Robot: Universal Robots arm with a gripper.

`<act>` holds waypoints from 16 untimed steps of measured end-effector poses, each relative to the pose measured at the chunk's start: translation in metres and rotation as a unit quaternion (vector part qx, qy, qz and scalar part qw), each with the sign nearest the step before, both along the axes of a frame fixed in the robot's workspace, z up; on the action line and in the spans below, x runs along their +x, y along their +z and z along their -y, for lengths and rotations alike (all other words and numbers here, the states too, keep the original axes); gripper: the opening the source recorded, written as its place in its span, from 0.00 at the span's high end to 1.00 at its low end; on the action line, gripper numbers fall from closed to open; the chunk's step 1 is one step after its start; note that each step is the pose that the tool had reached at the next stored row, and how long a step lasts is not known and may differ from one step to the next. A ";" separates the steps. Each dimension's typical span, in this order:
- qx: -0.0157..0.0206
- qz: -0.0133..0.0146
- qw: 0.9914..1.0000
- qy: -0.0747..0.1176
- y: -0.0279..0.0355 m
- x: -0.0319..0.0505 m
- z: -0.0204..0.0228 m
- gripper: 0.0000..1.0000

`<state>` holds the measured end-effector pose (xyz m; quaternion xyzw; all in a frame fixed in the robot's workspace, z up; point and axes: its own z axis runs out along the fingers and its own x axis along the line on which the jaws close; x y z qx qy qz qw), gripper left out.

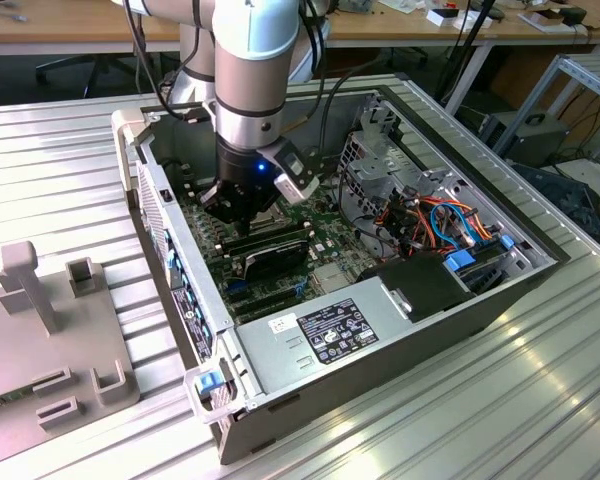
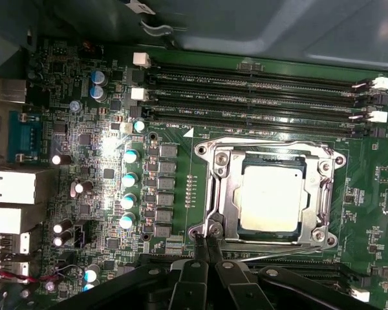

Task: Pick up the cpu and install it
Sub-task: 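Install the second cpu locking lever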

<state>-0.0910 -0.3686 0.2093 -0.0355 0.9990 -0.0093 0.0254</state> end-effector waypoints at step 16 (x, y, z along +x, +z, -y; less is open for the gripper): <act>0.005 0.008 1.000 -0.001 -0.0016 -0.0028 -0.0033 0.89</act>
